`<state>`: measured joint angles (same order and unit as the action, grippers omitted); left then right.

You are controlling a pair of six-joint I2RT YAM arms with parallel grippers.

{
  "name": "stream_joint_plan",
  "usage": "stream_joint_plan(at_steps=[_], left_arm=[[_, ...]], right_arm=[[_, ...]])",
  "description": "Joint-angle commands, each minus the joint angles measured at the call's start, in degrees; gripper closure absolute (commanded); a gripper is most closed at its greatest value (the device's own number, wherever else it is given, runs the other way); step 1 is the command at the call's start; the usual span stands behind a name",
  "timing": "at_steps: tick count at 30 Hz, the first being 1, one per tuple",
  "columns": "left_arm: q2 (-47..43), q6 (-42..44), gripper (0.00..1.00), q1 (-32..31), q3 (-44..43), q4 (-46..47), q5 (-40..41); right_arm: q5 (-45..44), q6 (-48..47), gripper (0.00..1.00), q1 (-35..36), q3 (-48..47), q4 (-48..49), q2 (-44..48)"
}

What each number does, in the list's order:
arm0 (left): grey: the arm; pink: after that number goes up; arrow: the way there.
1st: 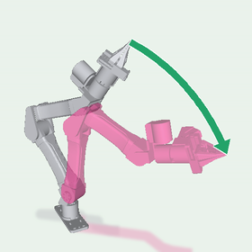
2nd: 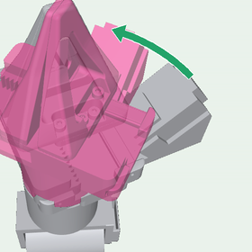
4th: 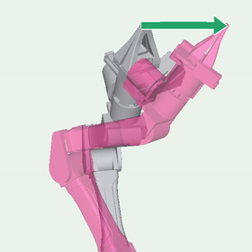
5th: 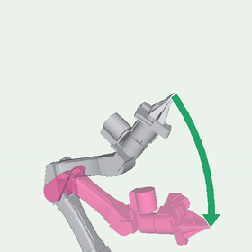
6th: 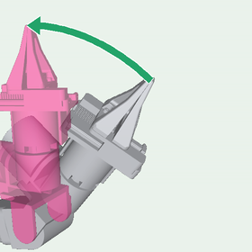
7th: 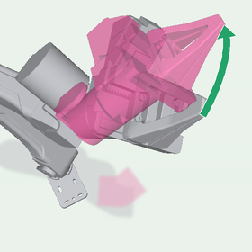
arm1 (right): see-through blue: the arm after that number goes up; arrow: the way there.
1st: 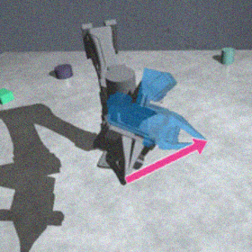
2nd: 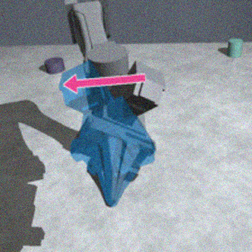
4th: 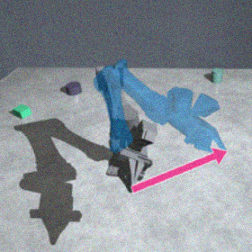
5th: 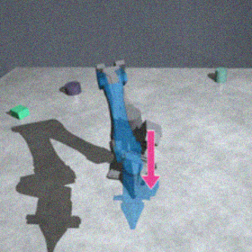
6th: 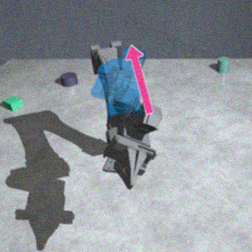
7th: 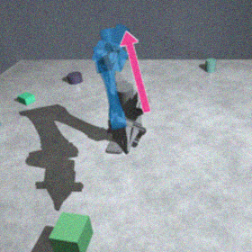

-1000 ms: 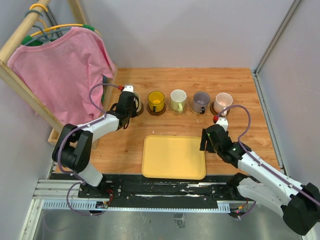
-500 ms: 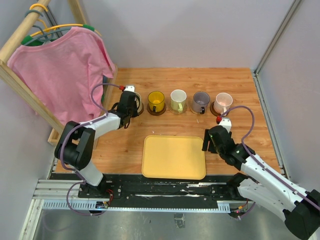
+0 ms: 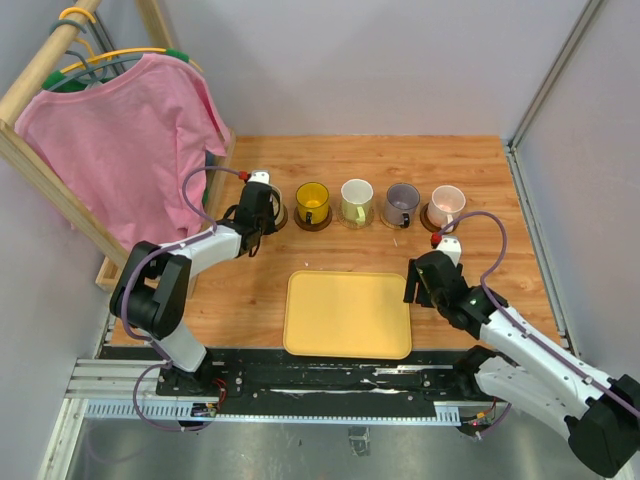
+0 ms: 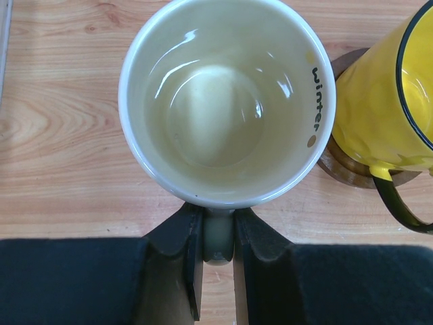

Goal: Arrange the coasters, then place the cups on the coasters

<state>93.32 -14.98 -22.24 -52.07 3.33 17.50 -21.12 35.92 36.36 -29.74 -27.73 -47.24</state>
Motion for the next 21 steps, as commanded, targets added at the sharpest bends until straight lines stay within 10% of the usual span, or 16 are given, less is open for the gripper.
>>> stream_joint_plan(at_steps=[1, 21], left_arm=[[-0.65, 0.63, 1.0, 0.51, -2.48, 4.67, 2.53], [0.63, 0.42, 0.97, 0.53, -2.5, 4.67, 3.71]], right_arm=[[-0.77, 0.56, 0.3, 0.72, -0.77, -0.34, -0.28], [0.05, 0.52, 0.3, 0.66, -0.23, 0.99, -2.28]])
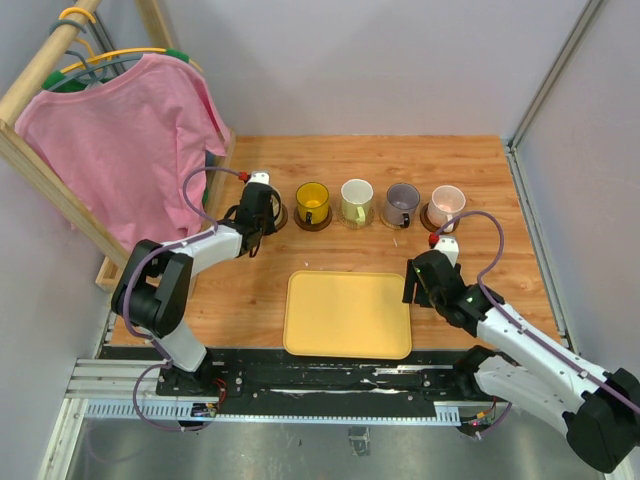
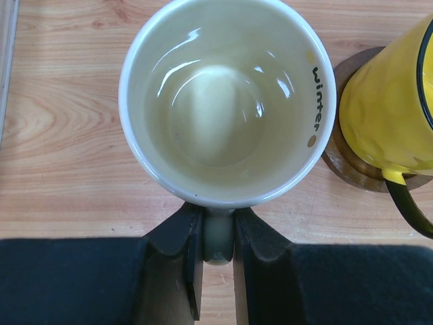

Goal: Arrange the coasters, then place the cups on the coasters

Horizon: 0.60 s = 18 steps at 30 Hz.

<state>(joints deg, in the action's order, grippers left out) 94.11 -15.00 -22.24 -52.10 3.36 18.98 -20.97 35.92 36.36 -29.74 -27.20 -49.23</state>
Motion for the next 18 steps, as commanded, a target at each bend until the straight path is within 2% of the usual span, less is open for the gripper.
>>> stream_joint_plan(at_steps=[1, 4, 8, 10, 13, 18], left_arm=[[-0.03, 0.37, 0.94, 0.53, -2.48, 4.62, 2.32], [0.08, 0.25, 0.8, 0.53, -2.41, 4.51, 2.21], [-0.09, 0.15, 0.44, 0.53, -2.08, 4.25, 2.53], [-0.25, 0.07, 0.35, 0.53, -1.9, 4.08, 2.68], [-0.63, -0.1, 0.3, 0.51, -1.66, 3.73, 2.9], [-2.23, -0.46, 0.29, 0.53, -1.0, 3.22, 2.56]], right_arm=[[0.0, 0.54, 0.3, 0.71, -0.3, 0.48, -0.38], [0.14, 0.52, 0.3, 0.69, -0.32, 0.67, -0.66], [0.32, 0.48, 0.3, 0.68, -0.23, 0.92, -0.92], [0.48, 0.59, 0.3, 0.65, -0.16, 1.01, -1.11], [0.66, 0.6, 0.3, 0.7, -0.15, 1.15, -1.3], [0.79, 0.49, 0.3, 0.69, -0.15, 1.24, -1.15]])
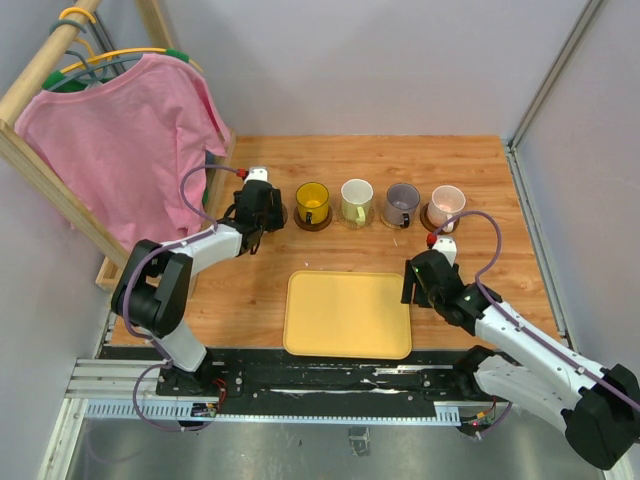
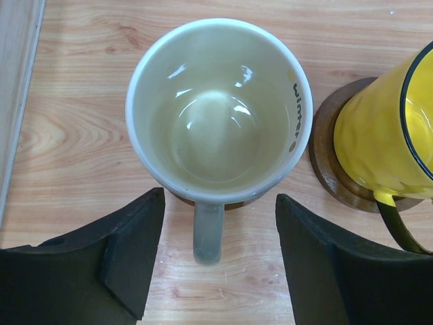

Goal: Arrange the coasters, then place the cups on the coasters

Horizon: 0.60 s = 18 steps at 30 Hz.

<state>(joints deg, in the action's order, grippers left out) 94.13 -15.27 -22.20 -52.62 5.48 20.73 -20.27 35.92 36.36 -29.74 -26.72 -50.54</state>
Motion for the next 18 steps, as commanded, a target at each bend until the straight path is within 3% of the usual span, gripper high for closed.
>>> stream_joint_plan(at_steps=[1, 18], left_arm=[[-2.8, -0.28, 0.29, 0.49, -0.4, 0.85, 0.85], [-19.44, 1.22, 0.17, 0.44, 3.05, -7.06, 0.08]], right_arm=[[-0.06, 0.49, 0.3, 0.73, -0.15, 0.71, 0.25], [-12.63, -4.36, 0.23, -0.87, -3.77, -1.63, 6.73]])
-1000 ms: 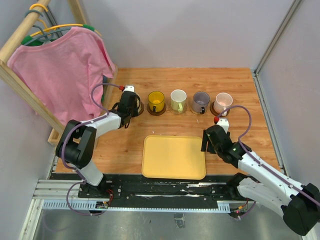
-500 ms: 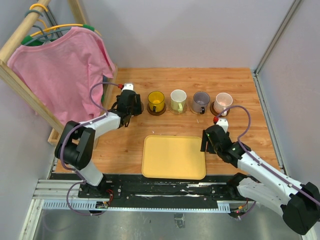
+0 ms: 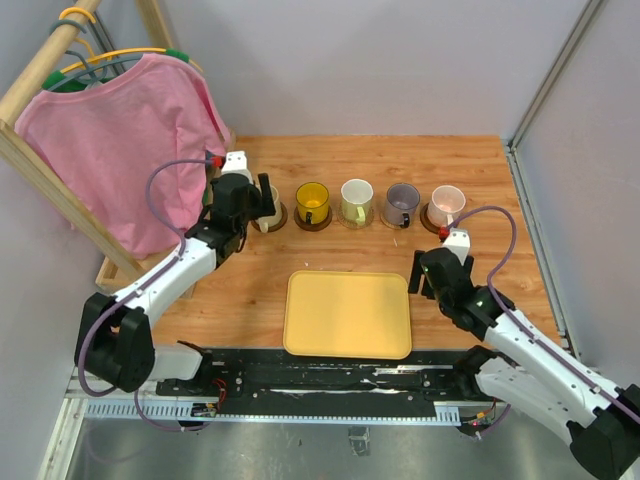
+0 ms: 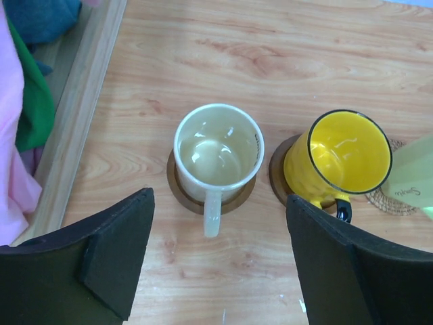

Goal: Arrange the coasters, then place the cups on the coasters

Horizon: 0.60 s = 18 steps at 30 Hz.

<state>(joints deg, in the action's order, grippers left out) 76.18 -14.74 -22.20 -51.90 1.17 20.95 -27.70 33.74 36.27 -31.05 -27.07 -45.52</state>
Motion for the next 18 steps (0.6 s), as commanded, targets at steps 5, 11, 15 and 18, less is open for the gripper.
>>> stream_joint_plan(at_steps=[5, 11, 15, 18], left_arm=[[-1.17, 0.29, 0.16, 0.48, 5.38, -1.35, -0.31], [0.81, -0.14, 0.1, 0.49, 6.64, 1.02, -3.1], [1.99, -0.24, 0.09, 0.46, 7.18, 1.51, -2.87], [3.3, -0.2, 0.09, 0.36, 7.91, 2.17, -1.15]], right_arm=[[-8.22, -3.62, 0.22, -1.46, -4.91, -3.74, 4.74], [-13.21, -6.53, 0.22, -2.12, -8.31, -4.89, 8.82], [-15.06, -7.9, 0.22, -2.53, -9.82, -5.16, 10.24], [-15.42, -8.08, 0.22, -2.7, -10.24, -5.16, 10.84]])
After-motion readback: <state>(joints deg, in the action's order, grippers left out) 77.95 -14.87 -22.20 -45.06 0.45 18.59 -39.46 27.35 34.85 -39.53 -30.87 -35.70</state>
